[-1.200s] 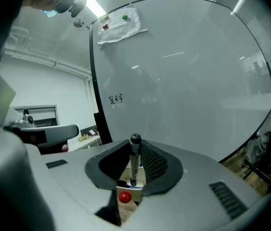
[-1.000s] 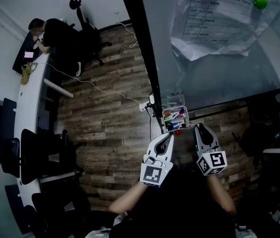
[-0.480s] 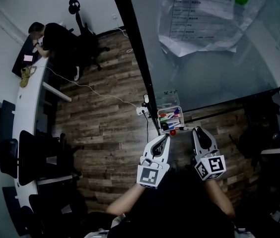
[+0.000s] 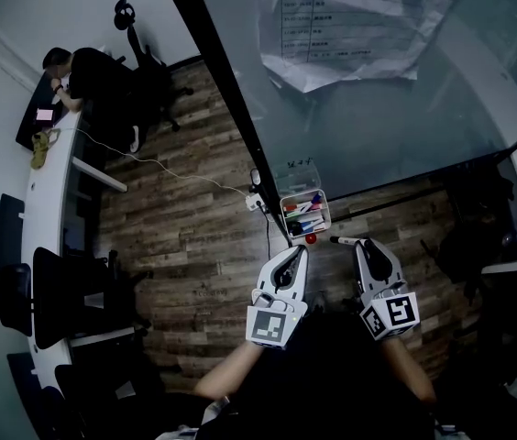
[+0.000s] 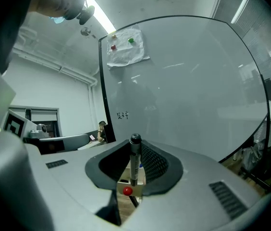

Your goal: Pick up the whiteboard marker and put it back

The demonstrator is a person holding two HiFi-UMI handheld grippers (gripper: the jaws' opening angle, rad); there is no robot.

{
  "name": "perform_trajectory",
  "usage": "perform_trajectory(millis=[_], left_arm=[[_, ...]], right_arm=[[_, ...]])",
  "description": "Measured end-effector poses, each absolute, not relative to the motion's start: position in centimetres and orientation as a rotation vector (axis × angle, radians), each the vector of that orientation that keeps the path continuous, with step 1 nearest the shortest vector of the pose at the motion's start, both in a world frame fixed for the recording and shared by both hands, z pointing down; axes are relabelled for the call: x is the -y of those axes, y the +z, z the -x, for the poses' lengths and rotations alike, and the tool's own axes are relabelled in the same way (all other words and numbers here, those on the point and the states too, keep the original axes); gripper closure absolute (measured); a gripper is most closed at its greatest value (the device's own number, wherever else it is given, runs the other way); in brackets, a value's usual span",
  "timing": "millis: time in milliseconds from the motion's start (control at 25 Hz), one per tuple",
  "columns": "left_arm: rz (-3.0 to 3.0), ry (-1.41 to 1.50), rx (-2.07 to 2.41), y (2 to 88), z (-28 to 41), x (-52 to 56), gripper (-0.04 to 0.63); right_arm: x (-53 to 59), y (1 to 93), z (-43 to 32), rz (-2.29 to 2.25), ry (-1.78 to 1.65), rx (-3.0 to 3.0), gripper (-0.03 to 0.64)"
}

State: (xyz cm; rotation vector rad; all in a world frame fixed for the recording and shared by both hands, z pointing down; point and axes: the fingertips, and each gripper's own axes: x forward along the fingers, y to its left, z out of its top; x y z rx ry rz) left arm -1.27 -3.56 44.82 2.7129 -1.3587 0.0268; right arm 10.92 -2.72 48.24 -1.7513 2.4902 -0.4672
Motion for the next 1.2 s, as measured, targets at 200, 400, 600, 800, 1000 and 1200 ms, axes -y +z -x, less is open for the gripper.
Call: perform_trajectory(millis=[200,400,600,800,1000,1200], left_arm=[[-2.720,0.043,1.354,45.14,0.85,3.39,0.588],[-2.709,0.042,1.347,45.28,0.67,3.42,0.588],[-2.691,0.042,1.348,45.65,0.93,3.68,0.588],[-2.722,0.072,1.349,45.55,0.88,3.66,0.588],[-2.721,0.077,1.348,45.76,1.08,3.64,0.588],[-2.712,0.062,1.353,45.65,1.33,3.80,0.588]], right_arm=[[2.07,48.83,-10.96,1.756,-0.476,-2.501,0.538],[2.34,48.34,-10.75,1.732,-0.449,-2.517,0.538],[2.42,48.27,-10.79,1.732,-0.448,-2.511,0.538],[2.42,48.45,-10.81,1.737,-0.454,-2.510,0.538],[2.49,48.43,-10.68,1.736,-0.455,-2.510,0.538],[2.58,48.49,-10.46,1.736,-0.465,-2.512,0.538]])
